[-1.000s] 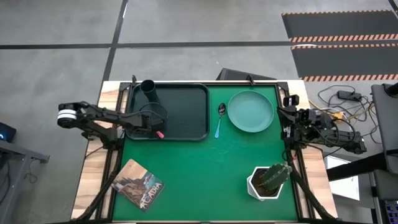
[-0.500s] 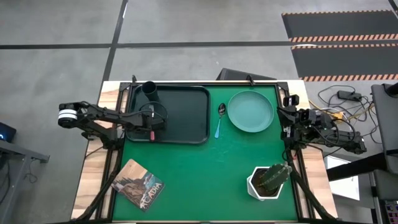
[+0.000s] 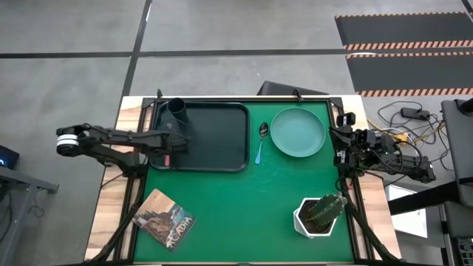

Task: Pick and place plate/cup/fork/spoon on tray
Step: Put the pink fork on the black serving tray to the bottom of the black cup

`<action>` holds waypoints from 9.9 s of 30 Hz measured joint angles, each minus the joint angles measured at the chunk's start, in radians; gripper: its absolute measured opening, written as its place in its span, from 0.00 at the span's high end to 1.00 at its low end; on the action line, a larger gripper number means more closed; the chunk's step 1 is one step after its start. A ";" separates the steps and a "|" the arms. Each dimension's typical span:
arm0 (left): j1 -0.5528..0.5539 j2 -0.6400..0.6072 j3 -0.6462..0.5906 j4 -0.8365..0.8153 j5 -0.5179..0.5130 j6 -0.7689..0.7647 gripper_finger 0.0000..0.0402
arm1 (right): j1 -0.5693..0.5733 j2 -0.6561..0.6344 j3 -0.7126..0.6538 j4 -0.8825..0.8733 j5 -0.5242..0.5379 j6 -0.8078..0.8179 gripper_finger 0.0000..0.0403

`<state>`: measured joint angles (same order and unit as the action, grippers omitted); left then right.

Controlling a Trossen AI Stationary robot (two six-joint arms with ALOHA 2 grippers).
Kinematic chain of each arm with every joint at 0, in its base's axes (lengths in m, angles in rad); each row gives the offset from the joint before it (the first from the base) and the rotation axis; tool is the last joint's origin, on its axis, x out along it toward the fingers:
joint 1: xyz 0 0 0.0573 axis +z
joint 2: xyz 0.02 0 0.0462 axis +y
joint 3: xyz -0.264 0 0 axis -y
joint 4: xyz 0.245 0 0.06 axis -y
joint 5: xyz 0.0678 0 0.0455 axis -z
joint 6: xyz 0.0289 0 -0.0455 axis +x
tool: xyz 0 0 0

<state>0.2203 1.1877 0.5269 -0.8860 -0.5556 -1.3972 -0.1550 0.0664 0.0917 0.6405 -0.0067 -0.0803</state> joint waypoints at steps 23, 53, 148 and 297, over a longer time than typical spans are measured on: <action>0.002 -0.040 -0.096 0.040 -0.044 0.042 0.91 | 0.000 0.000 0.000 0.000 0.007 -0.010 0.92; -0.098 -0.240 0.141 0.442 0.076 0.861 0.65 | 0.000 0.001 0.026 -0.030 0.005 0.029 0.92; -0.209 -0.555 -0.045 0.815 0.048 1.907 0.89 | -0.109 1.803 1.565 -1.630 0.222 0.946 0.66; -0.146 -0.311 0.033 0.492 -0.150 0.792 0.96 | 0.178 1.412 1.337 -1.301 0.535 0.242 0.66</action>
<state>0.0743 0.8767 0.5603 -0.3936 -0.7054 -0.6050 0.0227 1.4780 1.4287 -0.6606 0.5281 0.1616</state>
